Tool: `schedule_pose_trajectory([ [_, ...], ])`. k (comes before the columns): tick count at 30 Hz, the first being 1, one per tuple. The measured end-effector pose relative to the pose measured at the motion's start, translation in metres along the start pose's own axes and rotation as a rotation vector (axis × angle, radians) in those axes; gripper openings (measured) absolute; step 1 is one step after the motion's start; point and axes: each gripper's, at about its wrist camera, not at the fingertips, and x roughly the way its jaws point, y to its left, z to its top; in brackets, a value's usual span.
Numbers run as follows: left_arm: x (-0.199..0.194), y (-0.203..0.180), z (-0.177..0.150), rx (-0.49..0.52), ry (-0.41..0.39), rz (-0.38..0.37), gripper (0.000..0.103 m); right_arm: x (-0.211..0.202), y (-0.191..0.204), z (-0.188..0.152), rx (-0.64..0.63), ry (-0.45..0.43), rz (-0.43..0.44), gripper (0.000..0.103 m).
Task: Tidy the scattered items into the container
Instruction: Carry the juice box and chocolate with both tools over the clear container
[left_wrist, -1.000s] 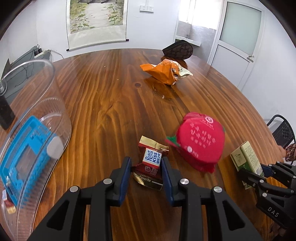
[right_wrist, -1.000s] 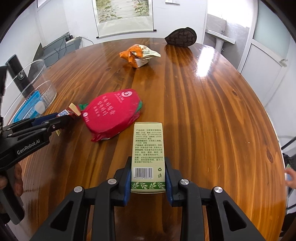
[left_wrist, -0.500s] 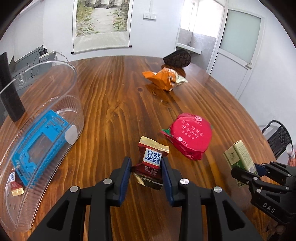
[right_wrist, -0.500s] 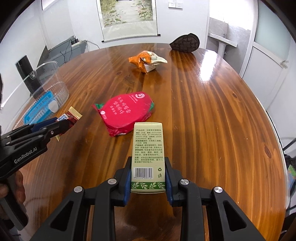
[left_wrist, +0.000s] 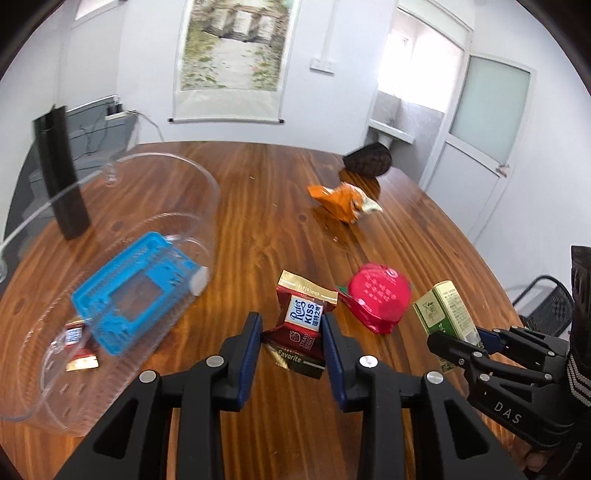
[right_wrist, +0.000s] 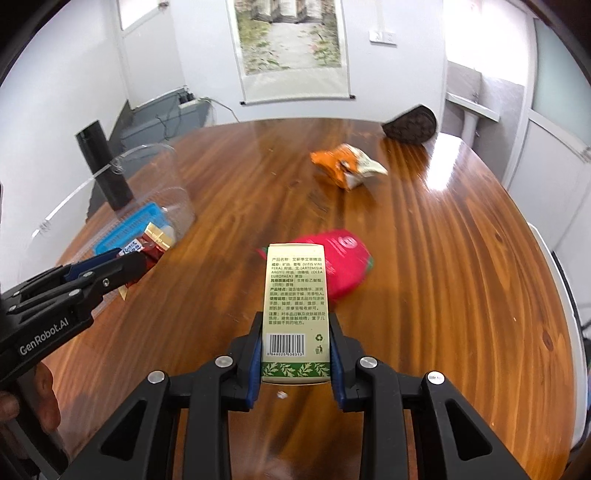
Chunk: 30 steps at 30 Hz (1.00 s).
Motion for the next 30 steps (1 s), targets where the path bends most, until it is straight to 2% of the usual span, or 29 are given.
schedule_pose_trajectory([
  [6,-0.022,0.017,0.0,-0.027,-0.039,0.051,0.033,-0.002,0.027,0.007,-0.054,-0.019,0.05,0.03],
  [15,-0.062,0.052,-0.004,-0.122,-0.093,0.151,0.033,-0.008,0.071,0.022,-0.137,-0.058,0.128,0.03],
  [26,-0.095,0.106,0.005,-0.244,-0.138,0.309,0.033,-0.016,0.145,0.072,-0.268,-0.154,0.256,0.03],
  [30,-0.091,0.12,0.004,-0.271,-0.121,0.341,0.033,-0.001,0.166,0.084,-0.302,-0.143,0.28,0.03],
])
